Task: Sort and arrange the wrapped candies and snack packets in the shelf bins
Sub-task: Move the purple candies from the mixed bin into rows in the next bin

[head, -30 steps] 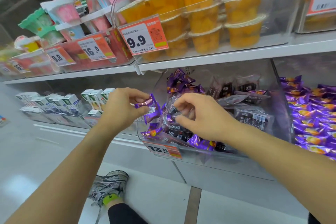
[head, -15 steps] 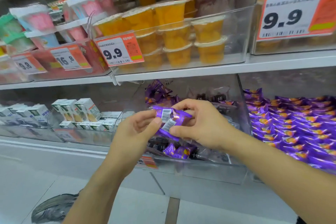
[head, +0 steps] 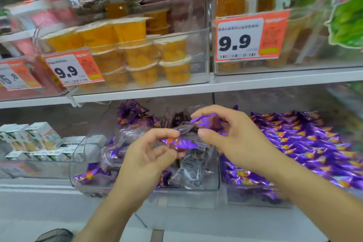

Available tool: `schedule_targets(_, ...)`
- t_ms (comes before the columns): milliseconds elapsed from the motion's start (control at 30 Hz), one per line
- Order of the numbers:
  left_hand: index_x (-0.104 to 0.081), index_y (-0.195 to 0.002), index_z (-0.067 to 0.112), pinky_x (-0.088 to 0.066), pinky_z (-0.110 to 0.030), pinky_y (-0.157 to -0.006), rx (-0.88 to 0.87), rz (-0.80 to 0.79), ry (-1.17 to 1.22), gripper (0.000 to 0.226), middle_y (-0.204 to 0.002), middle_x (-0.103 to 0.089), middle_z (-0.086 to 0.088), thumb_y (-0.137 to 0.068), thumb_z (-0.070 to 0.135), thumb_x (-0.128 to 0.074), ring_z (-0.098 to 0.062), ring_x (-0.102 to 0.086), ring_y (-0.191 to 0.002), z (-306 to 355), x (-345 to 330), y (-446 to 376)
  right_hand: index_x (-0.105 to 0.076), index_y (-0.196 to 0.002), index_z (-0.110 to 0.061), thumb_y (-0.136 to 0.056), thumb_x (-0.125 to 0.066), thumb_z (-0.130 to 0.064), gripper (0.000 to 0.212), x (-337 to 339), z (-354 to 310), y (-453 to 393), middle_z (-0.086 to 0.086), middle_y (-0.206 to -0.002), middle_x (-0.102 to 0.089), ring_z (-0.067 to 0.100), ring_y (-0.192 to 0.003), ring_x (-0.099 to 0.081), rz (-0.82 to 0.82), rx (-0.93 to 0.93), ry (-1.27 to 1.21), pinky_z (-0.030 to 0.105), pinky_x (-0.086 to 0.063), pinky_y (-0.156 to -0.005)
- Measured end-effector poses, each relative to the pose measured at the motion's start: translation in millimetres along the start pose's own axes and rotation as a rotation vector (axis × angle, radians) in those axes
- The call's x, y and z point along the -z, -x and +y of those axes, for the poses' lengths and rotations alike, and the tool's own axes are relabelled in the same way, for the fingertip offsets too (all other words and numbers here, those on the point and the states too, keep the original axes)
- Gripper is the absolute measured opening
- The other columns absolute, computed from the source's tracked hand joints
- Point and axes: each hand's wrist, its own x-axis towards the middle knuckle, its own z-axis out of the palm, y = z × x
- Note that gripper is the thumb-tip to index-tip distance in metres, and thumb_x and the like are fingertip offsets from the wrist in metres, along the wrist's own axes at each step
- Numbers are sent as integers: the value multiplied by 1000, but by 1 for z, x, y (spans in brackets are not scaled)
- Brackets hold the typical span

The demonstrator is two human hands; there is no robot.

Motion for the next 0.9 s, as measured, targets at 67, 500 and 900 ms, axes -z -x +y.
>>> schedule_targets(67,-72,-102,8,-57,-31,-82,33,-2,86,35,-100,-74,-17,-68,15,-76,-33,-72,-92,0,-11,-3,-75,-105,-28,-84,-65,6,41,10,1,2,-4,-88,-64,0,-57,-57,55,-39,-15,8,-40,-58)
schedule_targets(500,-68,-110,6,-59,-29,-80,86,-27,12,30,-99,-77,-10,-81,-2,-74,-20,-72,-90,0,-54,-5,-65,-122,-23,-79,-74,7,53,41,11,19,0,-110,-74,20,-91,-73,116,-179,-350,29,-58,-79)
schedule_targets(900,-67,-96,1,-53,-34,-71,152,139,181,36,-79,-71,-9,-68,15,-82,-19,-62,-66,3,-61,-3,-61,-88,-2,-69,-75,5,25,39,4,17,22,-87,-70,34,-81,-71,70,-386,-625,36,-62,-80)
